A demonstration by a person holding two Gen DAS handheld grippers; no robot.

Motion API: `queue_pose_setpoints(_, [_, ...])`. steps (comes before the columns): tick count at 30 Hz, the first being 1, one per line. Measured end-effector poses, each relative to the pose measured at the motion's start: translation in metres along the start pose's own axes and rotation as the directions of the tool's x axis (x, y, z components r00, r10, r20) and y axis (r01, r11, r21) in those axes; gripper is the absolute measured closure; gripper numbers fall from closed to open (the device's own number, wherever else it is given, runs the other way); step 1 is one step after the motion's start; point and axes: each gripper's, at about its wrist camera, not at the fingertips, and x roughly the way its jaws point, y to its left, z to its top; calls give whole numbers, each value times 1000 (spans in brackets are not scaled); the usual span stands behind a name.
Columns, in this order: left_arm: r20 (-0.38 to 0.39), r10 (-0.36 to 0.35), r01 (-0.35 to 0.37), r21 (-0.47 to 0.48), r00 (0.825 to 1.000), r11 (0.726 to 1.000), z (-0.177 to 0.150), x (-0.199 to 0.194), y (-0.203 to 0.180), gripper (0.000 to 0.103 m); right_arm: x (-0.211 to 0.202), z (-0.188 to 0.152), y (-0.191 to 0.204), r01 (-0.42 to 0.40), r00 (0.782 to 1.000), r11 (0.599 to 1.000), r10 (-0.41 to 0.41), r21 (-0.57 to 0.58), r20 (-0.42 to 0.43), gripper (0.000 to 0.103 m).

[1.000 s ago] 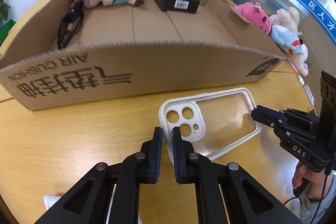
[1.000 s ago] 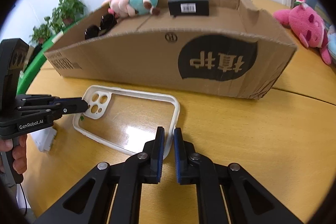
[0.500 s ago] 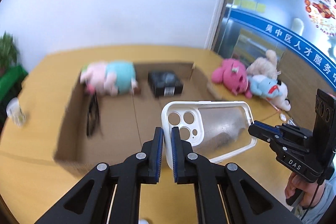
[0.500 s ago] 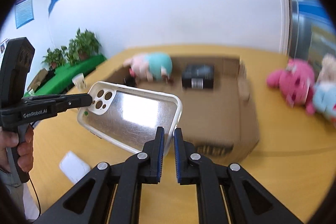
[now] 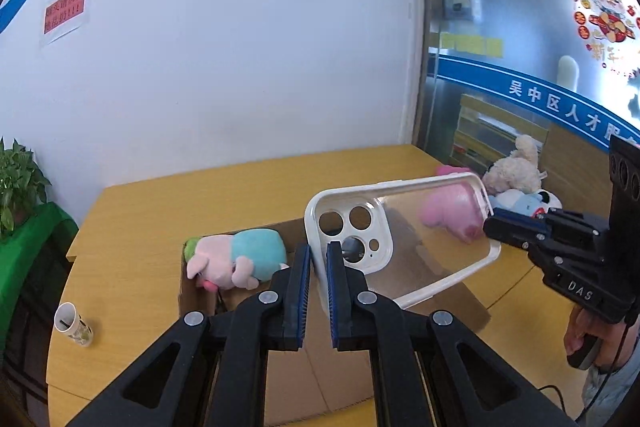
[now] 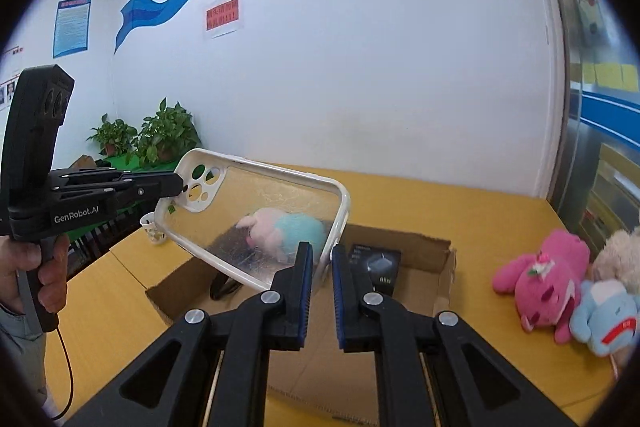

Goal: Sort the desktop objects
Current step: 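Carry the phone case with the right gripper over the box, then lower the phone case into the box and open the right gripper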

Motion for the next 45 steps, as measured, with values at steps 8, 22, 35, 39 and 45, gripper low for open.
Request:
queue_pose_setpoints(8, [-107, 36, -42, -57, 994, 998, -4, 67, 47, 98, 85, 6, -1, -54, 988, 999, 53, -6, -143, 94])
queue_pose_setpoints(22, [-519, 29, -93, -97, 854, 991, -87, 241, 88, 98, 258, -88, -35, -80, 821, 984, 155, 158, -550, 94])
queue_pose_setpoints(35, [-628, -27, -90, -154, 778, 984, -119, 281, 97, 94, 285, -118, -38, -30, 724, 977, 166, 211, -669, 91])
queue_pose_setpoints(39, [-575, 2, -108, -150, 818, 983, -112, 256, 96, 74, 267, -108, -35, -10, 755, 982, 129, 186, -643, 87])
queue_pose_setpoints(45, [-312, 72, -122, -143, 947, 982, -82, 156, 82, 35, 195, -80, -30, 21, 871, 990, 52, 143, -489, 36])
